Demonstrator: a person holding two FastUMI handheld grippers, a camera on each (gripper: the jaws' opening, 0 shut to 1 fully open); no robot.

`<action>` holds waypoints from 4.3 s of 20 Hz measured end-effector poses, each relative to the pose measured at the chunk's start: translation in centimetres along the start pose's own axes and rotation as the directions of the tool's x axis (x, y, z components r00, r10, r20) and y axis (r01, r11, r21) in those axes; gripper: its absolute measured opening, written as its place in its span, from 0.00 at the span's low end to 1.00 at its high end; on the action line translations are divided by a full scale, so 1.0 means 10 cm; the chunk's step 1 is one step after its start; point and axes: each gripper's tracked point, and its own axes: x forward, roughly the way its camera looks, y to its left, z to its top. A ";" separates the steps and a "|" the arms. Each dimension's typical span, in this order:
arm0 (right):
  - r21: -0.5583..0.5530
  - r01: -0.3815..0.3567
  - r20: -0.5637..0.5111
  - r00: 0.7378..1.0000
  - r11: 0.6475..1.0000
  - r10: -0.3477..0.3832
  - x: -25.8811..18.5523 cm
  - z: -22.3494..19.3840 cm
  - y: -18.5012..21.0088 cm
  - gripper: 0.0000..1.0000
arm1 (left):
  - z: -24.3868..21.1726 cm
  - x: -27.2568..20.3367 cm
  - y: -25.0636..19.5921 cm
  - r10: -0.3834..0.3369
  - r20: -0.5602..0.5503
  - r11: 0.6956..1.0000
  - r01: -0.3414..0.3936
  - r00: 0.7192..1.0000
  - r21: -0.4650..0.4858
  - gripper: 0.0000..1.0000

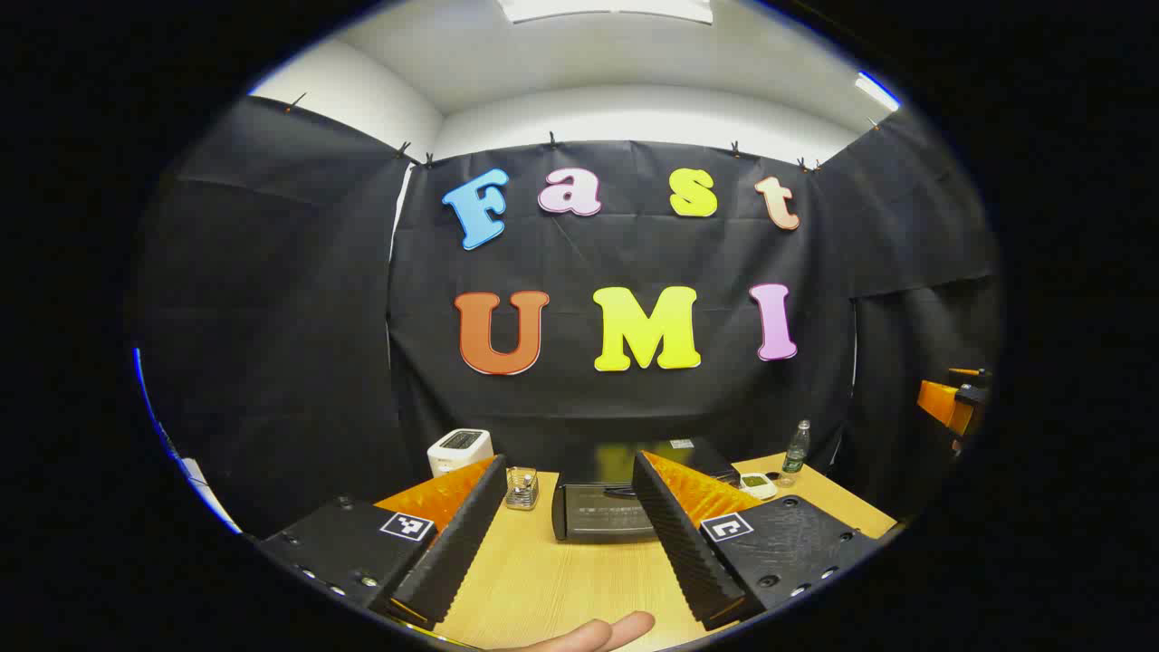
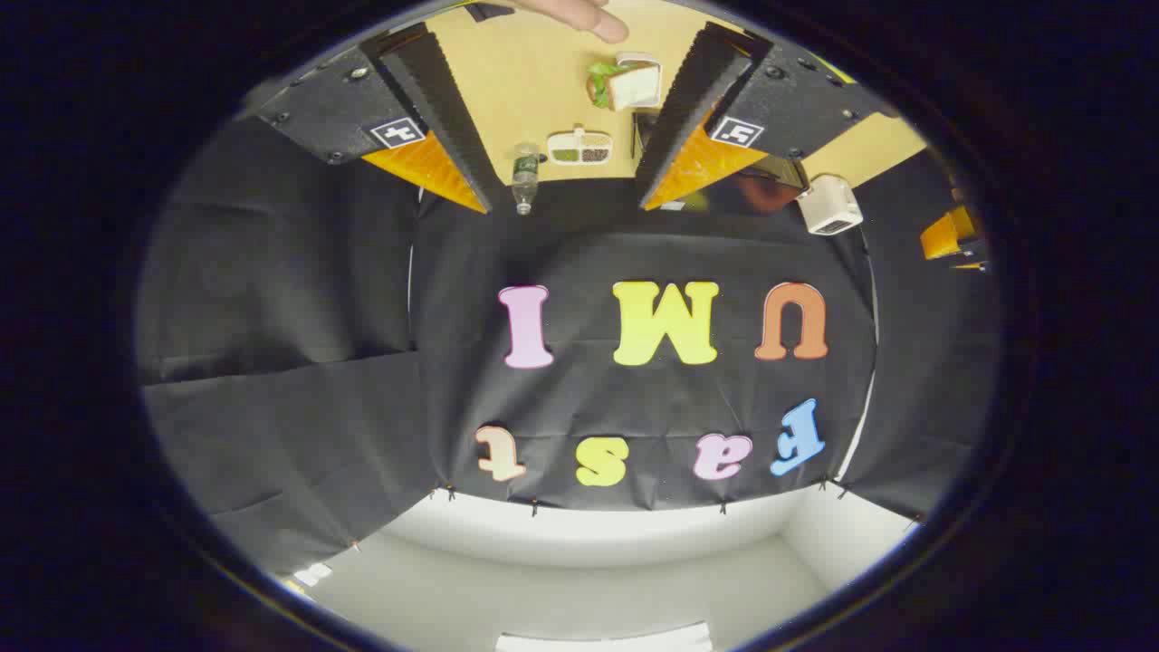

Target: Open the electric oven with the left hand, put the food in, and close the electric oven.

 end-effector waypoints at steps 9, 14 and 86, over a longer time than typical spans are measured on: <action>-0.003 0.001 0.020 1.000 1.000 -0.001 0.00 0.04 -0.06 0.99 | -0.07 0.03 -0.04 -0.005 -0.030 1.000 0.005 1.000 -0.015 0.92; -0.007 -0.023 0.036 0.999 1.000 0.024 0.02 0.06 -0.04 0.99 | -0.08 0.06 -0.12 -0.029 -0.044 0.999 0.027 0.999 -0.047 0.92; 0.004 -0.039 0.002 0.999 0.999 0.039 0.27 -0.29 -0.61 0.99 | -3.56 0.76 -1.10 -0.109 -0.675 0.994 0.095 0.729 -0.058 0.93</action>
